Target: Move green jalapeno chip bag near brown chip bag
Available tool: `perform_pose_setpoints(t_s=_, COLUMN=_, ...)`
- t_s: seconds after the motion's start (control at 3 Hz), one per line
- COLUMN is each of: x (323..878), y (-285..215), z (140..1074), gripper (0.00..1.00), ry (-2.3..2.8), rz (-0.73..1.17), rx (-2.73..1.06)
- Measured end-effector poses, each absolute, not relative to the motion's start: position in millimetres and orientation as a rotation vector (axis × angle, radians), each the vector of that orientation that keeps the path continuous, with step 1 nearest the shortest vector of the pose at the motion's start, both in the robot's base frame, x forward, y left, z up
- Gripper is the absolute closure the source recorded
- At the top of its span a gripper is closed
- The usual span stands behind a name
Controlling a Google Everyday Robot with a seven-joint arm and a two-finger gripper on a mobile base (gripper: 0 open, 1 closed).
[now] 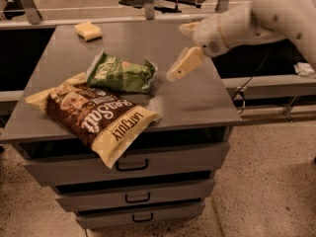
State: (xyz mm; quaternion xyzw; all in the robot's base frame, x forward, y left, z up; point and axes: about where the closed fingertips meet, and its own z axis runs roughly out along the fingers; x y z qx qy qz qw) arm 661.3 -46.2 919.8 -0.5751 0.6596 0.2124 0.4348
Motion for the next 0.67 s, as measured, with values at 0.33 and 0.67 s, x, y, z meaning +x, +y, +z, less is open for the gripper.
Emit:
perform_pose_setpoints(t_s=0.33, x=665, y=-103, z=942, gripper=0.00, ry=1.635, rz=0.518, rx=-1.251)
perform_pose_setpoints(t_s=0.67, x=664, y=-116, z=945, gripper=0.00, ry=1.641, rz=0.512, rx=-1.220)
